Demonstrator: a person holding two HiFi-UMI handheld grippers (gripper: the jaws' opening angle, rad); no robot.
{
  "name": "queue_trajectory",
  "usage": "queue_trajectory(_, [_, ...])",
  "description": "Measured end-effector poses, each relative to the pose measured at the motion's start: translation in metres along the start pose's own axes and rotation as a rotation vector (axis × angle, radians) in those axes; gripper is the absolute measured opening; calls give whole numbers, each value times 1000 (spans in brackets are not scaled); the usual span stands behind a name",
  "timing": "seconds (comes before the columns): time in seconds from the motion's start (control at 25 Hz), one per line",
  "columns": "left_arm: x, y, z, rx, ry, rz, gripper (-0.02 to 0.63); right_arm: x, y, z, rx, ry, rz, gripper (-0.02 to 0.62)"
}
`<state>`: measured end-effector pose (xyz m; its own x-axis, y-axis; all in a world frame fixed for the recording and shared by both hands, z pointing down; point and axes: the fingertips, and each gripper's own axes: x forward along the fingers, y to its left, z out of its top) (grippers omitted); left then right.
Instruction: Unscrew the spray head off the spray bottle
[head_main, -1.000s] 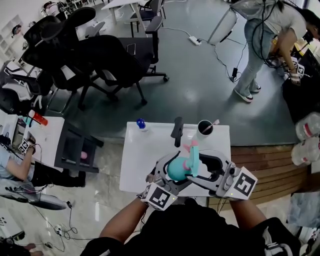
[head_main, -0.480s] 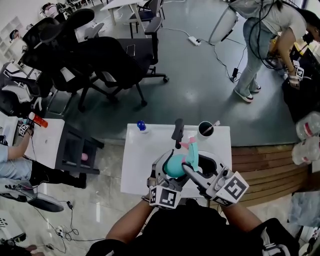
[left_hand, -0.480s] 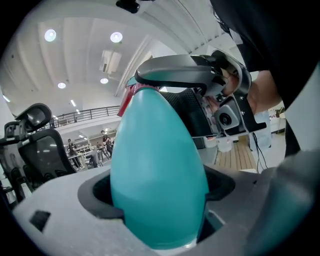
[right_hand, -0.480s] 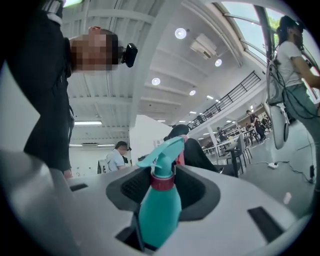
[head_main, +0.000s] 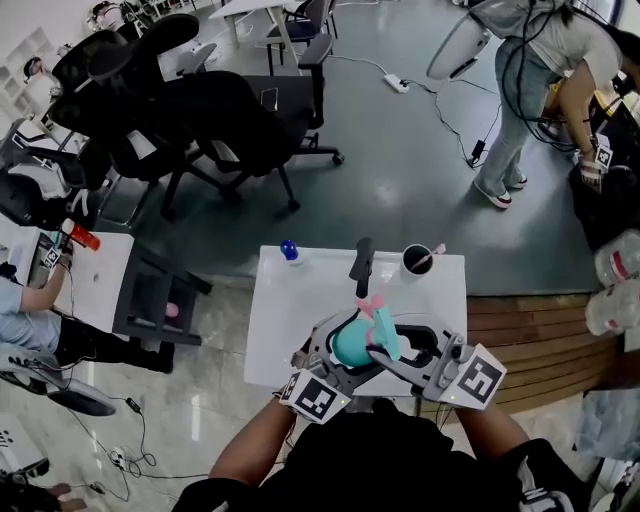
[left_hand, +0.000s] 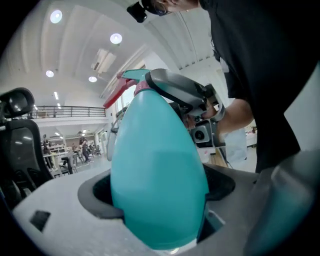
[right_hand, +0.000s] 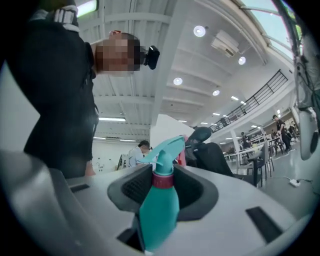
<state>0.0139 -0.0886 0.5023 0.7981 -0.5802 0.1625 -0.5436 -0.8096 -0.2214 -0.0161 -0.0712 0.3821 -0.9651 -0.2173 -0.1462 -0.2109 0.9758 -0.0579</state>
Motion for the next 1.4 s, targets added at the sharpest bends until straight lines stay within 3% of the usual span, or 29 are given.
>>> queue_trajectory(0.24, [-13, -18, 14, 12, -29, -150, 468, -3, 23, 8, -54, 37, 130, 138])
queue_trajectory(0.44, [-13, -21, 24, 6, -48, -158, 468, -6, 26, 17, -29, 10, 176, 143])
queue_trajectory(0.56, [-9, -14, 16, 3, -18, -92, 468, -7, 14, 20, 24, -24, 99, 244])
queue_trajectory(0.76, [-4, -9, -12, 15, 43, -11, 468, -12, 3, 6, 93, -31, -79, 233])
queue_trajectory(0.96, [1, -11, -15, -12, 28, 9, 468, -6, 4, -3, 131, -8, -145, 226])
queue_trajectory(1.08, [4, -16, -15, -6, 24, 2, 468, -6, 1, -7, 104, 9, -193, 159])
queue_trajectory(1.24, [2, -22, -10, -16, 15, -18, 468, -8, 6, -5, 69, 12, -188, 152])
queue_trajectory(1.4, [-3, -32, -3, -8, -8, -84, 468, -10, 18, 3, 28, 8, -104, 150])
